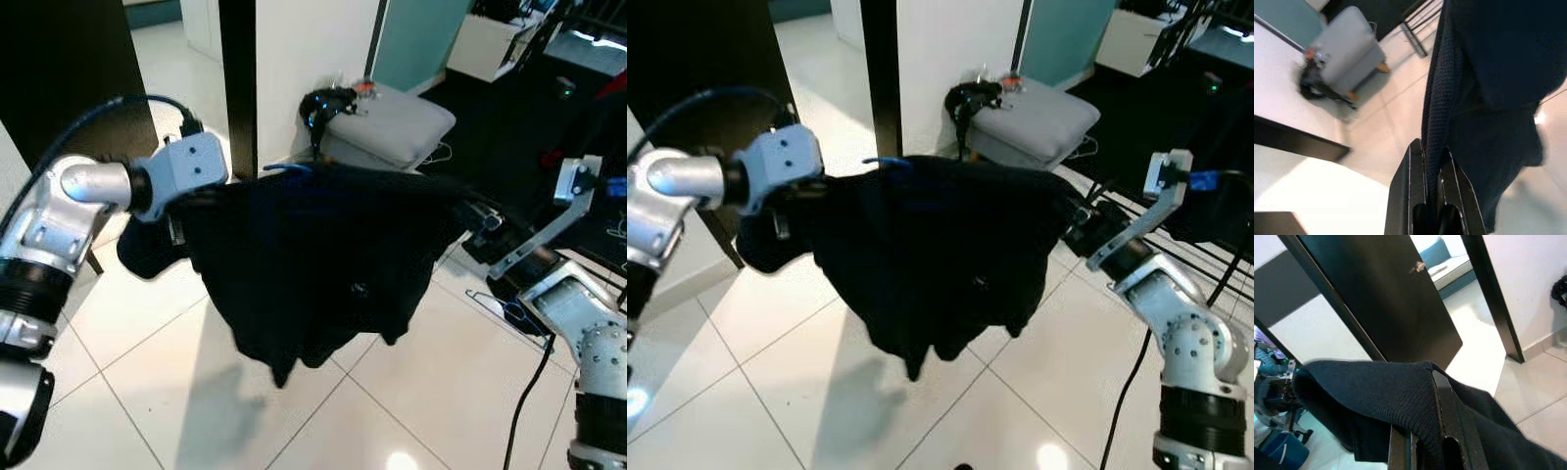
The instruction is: Hang hanger
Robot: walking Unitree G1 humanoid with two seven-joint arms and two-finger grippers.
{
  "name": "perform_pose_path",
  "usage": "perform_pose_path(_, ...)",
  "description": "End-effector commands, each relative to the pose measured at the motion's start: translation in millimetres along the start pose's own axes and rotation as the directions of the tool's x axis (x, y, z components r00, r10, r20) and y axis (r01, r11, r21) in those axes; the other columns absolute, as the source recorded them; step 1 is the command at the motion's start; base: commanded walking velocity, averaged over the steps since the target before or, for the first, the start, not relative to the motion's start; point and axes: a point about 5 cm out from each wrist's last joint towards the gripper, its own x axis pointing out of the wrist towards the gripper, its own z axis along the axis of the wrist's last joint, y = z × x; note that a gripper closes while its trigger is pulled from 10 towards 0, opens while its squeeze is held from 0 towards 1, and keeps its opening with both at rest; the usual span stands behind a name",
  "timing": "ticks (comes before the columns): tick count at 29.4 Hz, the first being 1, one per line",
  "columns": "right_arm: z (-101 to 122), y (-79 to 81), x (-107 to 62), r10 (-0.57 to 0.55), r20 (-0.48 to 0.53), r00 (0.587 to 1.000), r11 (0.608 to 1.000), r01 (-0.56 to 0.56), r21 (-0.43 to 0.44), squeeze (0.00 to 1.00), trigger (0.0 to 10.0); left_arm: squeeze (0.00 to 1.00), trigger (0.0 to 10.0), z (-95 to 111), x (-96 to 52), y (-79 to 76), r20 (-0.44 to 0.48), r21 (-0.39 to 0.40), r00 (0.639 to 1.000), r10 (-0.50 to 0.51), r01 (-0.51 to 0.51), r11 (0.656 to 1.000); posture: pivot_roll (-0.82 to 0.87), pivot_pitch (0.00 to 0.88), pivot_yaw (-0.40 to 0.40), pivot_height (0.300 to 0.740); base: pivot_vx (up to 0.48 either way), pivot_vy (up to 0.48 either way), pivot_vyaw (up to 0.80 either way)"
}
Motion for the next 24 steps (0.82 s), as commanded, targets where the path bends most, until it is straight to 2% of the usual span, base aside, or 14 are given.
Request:
perform_pose_path(1, 2, 1.2, -4.1, -0.003, 0.019, 1.000, 1.000, 0.004, -0.030, 0.00, 0.0, 0.00, 10.0, -2, -1.5, -1.6, 0.031, -0.093, 0.999, 0.014, -0.011, 0.996, 0.09, 0.126, -0.067, 0.740, 0.000, 0.000, 0.00)
perform_pose_path(2, -4, 5.0, -2.8, 0.017, -0.012, 1.000, 0.999, -0.017, -0.042, 0.00, 0.0, 0.00, 10.0, 1, 3.0, -5.1, 0.063, -0.146, 0.998, 0.015, -0.006, 0.989, 0.09, 0.127, -0.068, 0.740, 0.000, 0.000, 0.00)
perform_pose_path(3, -4, 5.0, -2.8, 0.017, -0.012, 1.000, 0.999, -0.017, -0.042, 0.00, 0.0, 0.00, 10.0, 1, 3.0, -5.1, 0.063, -0.146, 0.998, 0.015, -0.006, 0.989, 0.09, 0.127, -0.068, 0.740, 0.000, 0.000, 0.00)
perform_pose_path(5, -16, 15.8, -1.5, 0.076, -0.078, 0.994, 0.996, -0.080, -0.050, 0.00, 0.0, 0.00, 10.0, 9, 15.7, -16.3, 0.128, -0.273, 0.992, 0.010, 0.026, 0.962, 0.09, 0.131, -0.069, 0.740, 0.000, 0.000, 0.00)
perform_pose_path(7, -25, 27.1, -3.5, 0.150, -0.141, 0.978, 0.986, -0.159, -0.053, 0.00, 0.0, 0.00, 10.0, 10, 22.8, -22.8, 0.143, -0.347, 0.990, 0.010, 0.041, 0.937, 0.09, 0.131, -0.069, 0.740, 0.000, 0.000, 0.00)
perform_pose_path(9, -29, 32.3, -4.7, 0.186, -0.172, 0.968, 0.979, -0.197, -0.053, 0.00, 0.0, 0.00, 10.0, 10, 24.1, -25.2, 0.136, -0.373, 0.991, 0.014, 0.038, 0.927, 0.09, 0.131, -0.069, 0.740, 0.000, 0.000, 0.00)
perform_pose_path(11, -37, 44.8, -11.7, 0.270, -0.257, 0.928, 0.954, -0.293, -0.055, 0.00, 0.0, 0.00, 10.0, 8, 27.4, -27.3, 0.104, -0.429, 0.994, 0.045, 0.004, 0.903, 0.08, 0.136, -0.066, 0.740, 0.000, 0.000, 0.00)
perform_pose_path(15, -37, 44.8, -11.7, 0.270, -0.257, 0.928, 0.954, -0.293, -0.055, 0.00, 0.0, 0.00, 10.0, 8, 27.4, -27.3, 0.104, -0.429, 0.994, 0.045, 0.004, 0.903, 0.08, 0.136, -0.066, 0.740, 0.000, 0.000, 0.00)
perform_pose_path(19, -46, 53.6, -16.8, 0.314, -0.325, 0.892, 0.936, -0.348, -0.052, 0.00, 0.0, 0.00, 10.0, 11, 29.6, -32.8, 0.098, -0.480, 0.993, 0.064, -0.009, 0.877, 0.08, 0.140, -0.066, 0.740, 0.000, 0.000, 0.00)
perform_pose_path(20, -51, 53.7, -17.8, 0.303, -0.353, 0.885, 0.936, -0.346, -0.066, 0.00, 3.4, 0.00, 10.0, 14, 30.4, -34.1, 0.111, -0.486, 0.992, 0.067, -0.005, 0.874, 0.08, 0.141, -0.066, 0.740, 0.000, 0.000, 0.00)
perform_pose_path(21, -51, 53.7, -17.8, 0.303, -0.353, 0.885, 0.936, -0.346, -0.066, 0.00, 3.4, 0.00, 10.0, 14, 30.4, -34.1, 0.111, -0.486, 0.992, 0.067, -0.005, 0.874, 0.08, 0.141, -0.066, 0.740, 0.000, 0.000, 0.00)
perform_pose_path(22, -55, 51.7, -17.9, 0.279, -0.373, 0.885, 0.939, -0.332, -0.085, 0.00, 10.0, 0.00, 10.0, 17, 30.6, -34.7, 0.119, -0.488, 0.991, 0.067, -0.001, 0.873, 0.08, 0.141, -0.067, 0.740, 0.000, 0.000, 0.00)
perform_pose_path(23, -57, 44.6, -16.7, 0.224, -0.376, 0.899, 0.950, -0.287, -0.120, 0.00, 10.0, 0.00, 10.0, 20, 29.7, -35.5, 0.133, -0.491, 0.989, 0.064, 0.010, 0.871, 0.08, 0.142, -0.066, 0.740, 0.000, 0.000, 0.00)
perform_pose_path(24, -57, 44.6, -16.7, 0.224, -0.376, 0.899, 0.950, -0.287, -0.120, 0.00, 10.0, 0.00, 10.0, 20, 29.7, -35.5, 0.133, -0.491, 0.989, 0.064, 0.010, 0.871, 0.08, 0.142, -0.066, 0.740, 0.000, 0.000, 0.00)
